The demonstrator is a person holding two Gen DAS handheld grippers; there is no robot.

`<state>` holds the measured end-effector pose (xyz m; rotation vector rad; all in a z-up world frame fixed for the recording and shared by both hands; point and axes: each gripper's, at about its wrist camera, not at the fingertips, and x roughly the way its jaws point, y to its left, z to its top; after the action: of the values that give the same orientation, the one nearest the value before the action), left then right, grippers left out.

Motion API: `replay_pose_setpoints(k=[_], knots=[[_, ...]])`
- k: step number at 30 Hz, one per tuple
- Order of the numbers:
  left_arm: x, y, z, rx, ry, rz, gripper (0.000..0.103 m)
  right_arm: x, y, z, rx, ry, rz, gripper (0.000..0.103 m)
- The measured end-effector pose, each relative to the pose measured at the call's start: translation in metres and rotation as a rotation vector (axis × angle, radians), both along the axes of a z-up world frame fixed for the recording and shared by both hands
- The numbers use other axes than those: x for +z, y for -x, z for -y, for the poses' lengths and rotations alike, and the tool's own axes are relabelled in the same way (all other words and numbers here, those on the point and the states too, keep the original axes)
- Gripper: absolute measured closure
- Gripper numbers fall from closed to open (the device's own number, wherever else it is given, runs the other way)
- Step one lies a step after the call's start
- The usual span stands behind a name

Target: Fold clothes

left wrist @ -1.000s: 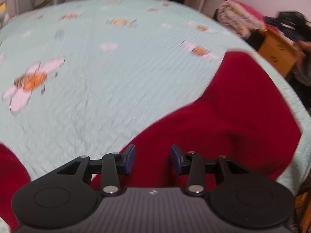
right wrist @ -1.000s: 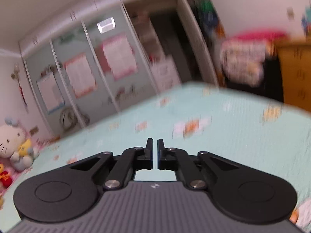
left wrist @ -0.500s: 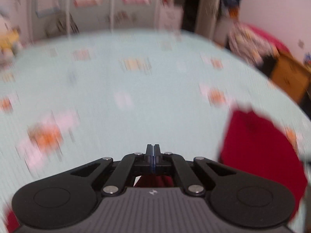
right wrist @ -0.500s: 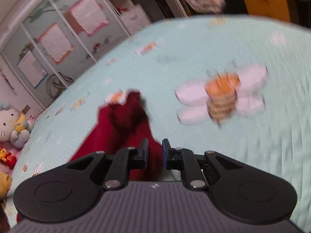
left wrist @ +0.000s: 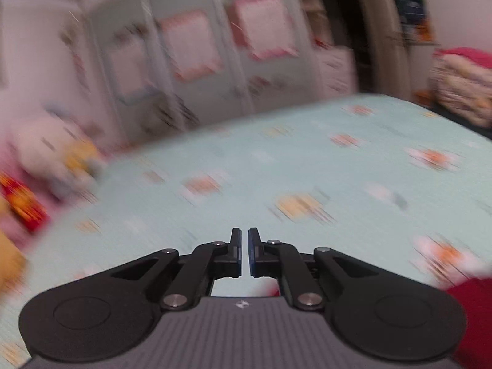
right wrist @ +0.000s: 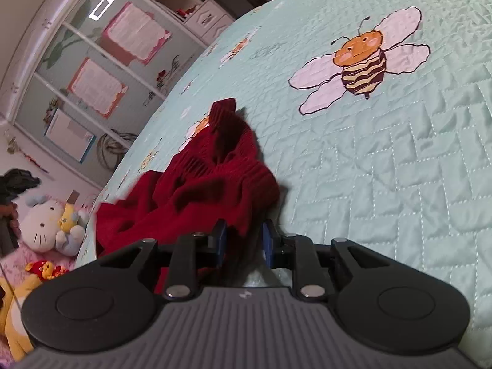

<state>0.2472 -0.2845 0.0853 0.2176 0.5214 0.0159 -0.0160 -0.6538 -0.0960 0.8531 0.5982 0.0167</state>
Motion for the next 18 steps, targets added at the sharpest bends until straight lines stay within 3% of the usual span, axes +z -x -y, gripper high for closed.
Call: replay_pose_setpoints(k=[2, 4, 7, 9, 12, 18], knots=[[-0.028, 0.042, -0.010, -0.134, 0.111, -0.107, 0.092, 0.001, 0.008, -0.001, 0.034, -0.019, 0.018, 0.074], [-0.059, 0.087, -0.011, -0.236, 0.164, -0.192, 0.085, 0.001, 0.017, -0.001, 0.067, -0.037, 0.036, 0.074], [-0.104, 0.149, -0.015, -0.331, 0.155, -0.266, 0.070, 0.013, 0.038, -0.017, 0.148, 0.007, 0.058, 0.073], [-0.128, 0.178, -0.017, -0.364, 0.144, -0.312, 0.070, 0.016, 0.051, -0.027, 0.170, 0.035, 0.049, 0.073], [-0.147, 0.195, -0.025, -0.367, 0.186, -0.339, 0.069, 0.015, 0.066, -0.036, 0.175, 0.047, 0.042, 0.073], [-0.142, 0.188, -0.021, -0.346, 0.264, -0.335, 0.070, 0.006, 0.071, -0.042, 0.150, 0.056, 0.021, 0.073]])
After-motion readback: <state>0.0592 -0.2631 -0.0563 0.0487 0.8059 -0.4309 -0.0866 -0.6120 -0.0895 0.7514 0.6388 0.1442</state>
